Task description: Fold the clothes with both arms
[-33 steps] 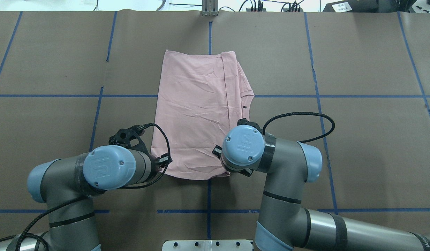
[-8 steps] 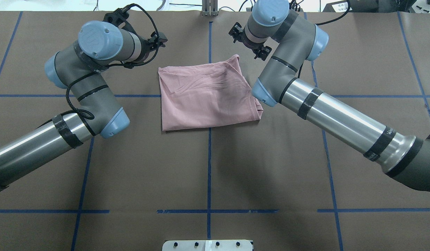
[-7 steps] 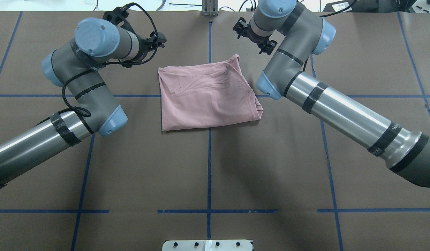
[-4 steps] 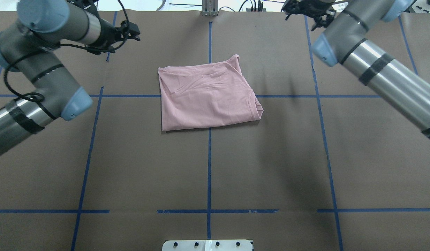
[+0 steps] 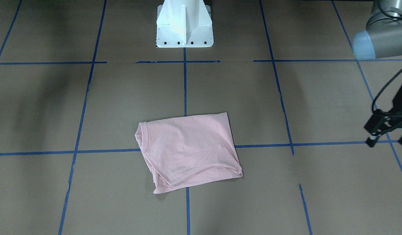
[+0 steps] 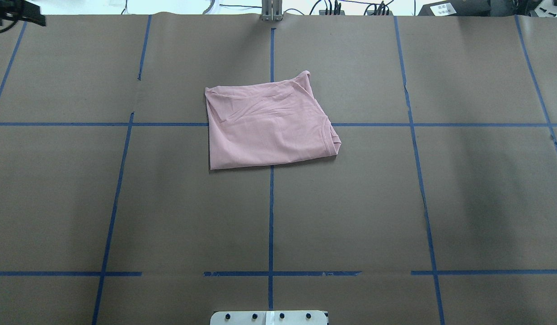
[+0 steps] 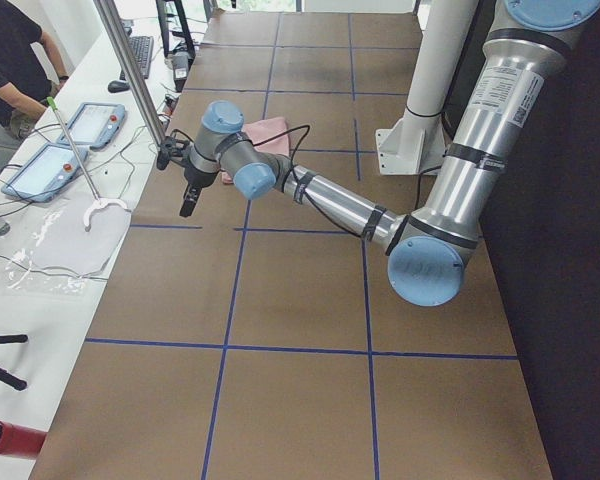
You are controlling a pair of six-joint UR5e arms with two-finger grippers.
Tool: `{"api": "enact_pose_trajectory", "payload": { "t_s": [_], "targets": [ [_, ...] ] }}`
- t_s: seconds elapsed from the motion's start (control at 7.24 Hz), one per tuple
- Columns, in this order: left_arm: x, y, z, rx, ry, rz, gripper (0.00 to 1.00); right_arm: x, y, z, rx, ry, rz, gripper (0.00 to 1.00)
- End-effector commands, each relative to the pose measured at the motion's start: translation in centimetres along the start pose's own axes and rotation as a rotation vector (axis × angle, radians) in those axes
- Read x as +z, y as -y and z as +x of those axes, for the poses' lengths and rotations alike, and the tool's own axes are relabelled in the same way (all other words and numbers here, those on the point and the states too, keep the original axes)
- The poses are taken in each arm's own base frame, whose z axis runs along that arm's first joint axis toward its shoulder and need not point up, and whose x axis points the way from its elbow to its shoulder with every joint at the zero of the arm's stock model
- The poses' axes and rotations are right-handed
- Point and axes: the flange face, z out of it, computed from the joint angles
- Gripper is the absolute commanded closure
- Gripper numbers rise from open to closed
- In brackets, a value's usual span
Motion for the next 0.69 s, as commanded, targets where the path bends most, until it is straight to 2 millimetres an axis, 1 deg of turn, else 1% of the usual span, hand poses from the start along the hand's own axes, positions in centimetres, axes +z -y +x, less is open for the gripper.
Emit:
{"api": "enact_pose_trajectory", "payload": {
  "t_s": [0.0,0.14,0.28,0.41,0.55],
  "targets": [
    [-3.3,-1.1,-11.3,0.255,0.107,-0.099,0.00,-1.8,-7.5,13.8,-0.079,0.027,-0.102,0.00],
    [-3.8,-3.9,-14.7,0.368,0.009,-0.153,0.00,-2.9,-11.3,15.7,-0.058,0.079,-0.133,0.00],
    [-3.4,-7.3,-17.0,0.380,-0.068,-0.197,0.00,-2.4,-16.6,14.4,-0.084,0.126,-0.105,0.00],
    [-3.1,-10.7,-18.2,0.369,-0.112,-0.214,0.00,-2.5,-17.8,11.7,-0.153,0.120,-0.054,0.00],
    [-2.8,-11.3,-18.7,0.372,-0.101,-0.204,0.00,-0.1,-19.8,12.5,-0.158,0.121,-0.073,0.00]
  ]
}}
